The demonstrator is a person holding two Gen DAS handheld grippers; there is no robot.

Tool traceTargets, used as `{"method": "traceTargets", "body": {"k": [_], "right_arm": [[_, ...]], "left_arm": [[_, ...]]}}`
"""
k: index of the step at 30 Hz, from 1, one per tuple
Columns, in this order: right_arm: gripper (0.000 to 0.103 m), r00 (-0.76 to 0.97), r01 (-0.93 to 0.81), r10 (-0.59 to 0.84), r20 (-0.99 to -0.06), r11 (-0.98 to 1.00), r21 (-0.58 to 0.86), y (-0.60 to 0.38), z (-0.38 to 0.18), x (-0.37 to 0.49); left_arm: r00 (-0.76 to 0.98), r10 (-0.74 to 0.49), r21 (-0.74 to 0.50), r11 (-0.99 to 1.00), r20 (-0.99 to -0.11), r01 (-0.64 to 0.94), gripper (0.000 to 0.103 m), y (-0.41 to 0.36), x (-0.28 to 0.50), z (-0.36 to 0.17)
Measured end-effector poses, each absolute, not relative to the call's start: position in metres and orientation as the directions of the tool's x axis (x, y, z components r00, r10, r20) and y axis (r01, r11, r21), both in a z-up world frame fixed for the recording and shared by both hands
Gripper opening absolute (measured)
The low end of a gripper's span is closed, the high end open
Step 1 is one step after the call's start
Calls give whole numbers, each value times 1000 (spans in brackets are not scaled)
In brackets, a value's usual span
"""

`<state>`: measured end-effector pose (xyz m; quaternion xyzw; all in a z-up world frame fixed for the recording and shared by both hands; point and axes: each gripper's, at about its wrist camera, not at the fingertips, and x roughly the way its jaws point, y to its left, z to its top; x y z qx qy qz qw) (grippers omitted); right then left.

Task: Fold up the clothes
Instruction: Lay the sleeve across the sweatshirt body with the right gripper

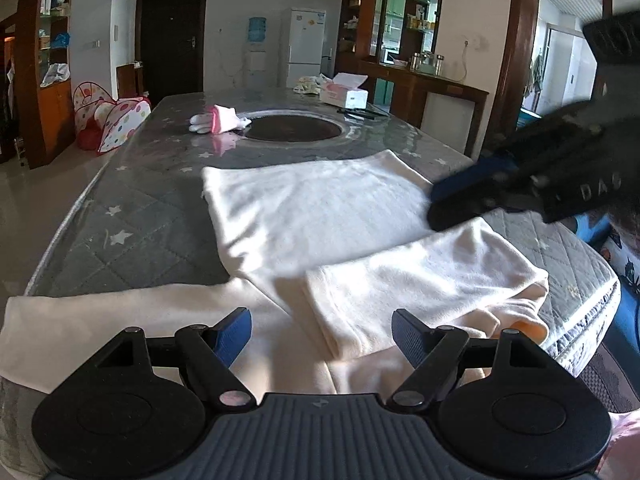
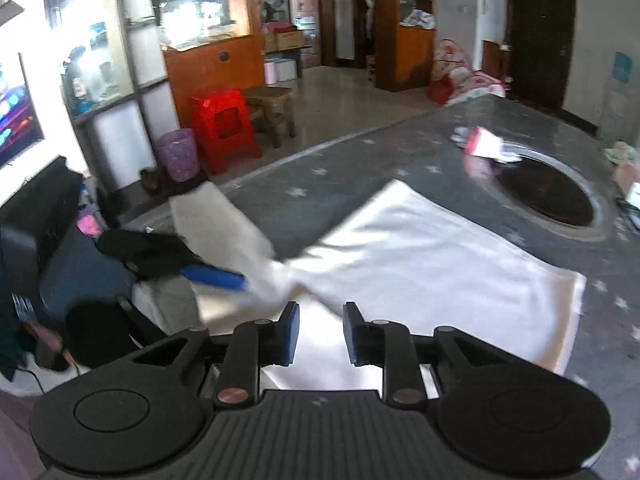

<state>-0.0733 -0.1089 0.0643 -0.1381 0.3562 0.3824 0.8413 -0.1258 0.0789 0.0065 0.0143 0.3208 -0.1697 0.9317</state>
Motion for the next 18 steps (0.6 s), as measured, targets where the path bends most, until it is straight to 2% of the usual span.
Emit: {"method": "traceTargets", "body": {"k": [5, 8, 13, 18], "right_arm": [[23, 510, -648, 444, -737, 762, 11, -155, 47, -74], [23, 527, -592, 407, -746, 805, 20, -180, 38, -77], [23, 544, -515, 357, -759, 856, 34, -214, 23, -80], [21, 537, -489, 311, -784, 872, 11, -223, 6, -78]], "left_arm": [[756, -320, -81, 938, -571, 336, 78, 76, -127, 16], [747, -355, -100, 926, -562, 365, 73, 69, -121, 18], [712, -391, -104, 905, -583, 412, 64, 51, -108, 13], [687, -386, -98, 902, -615, 419, 60, 42, -99, 3]]}}
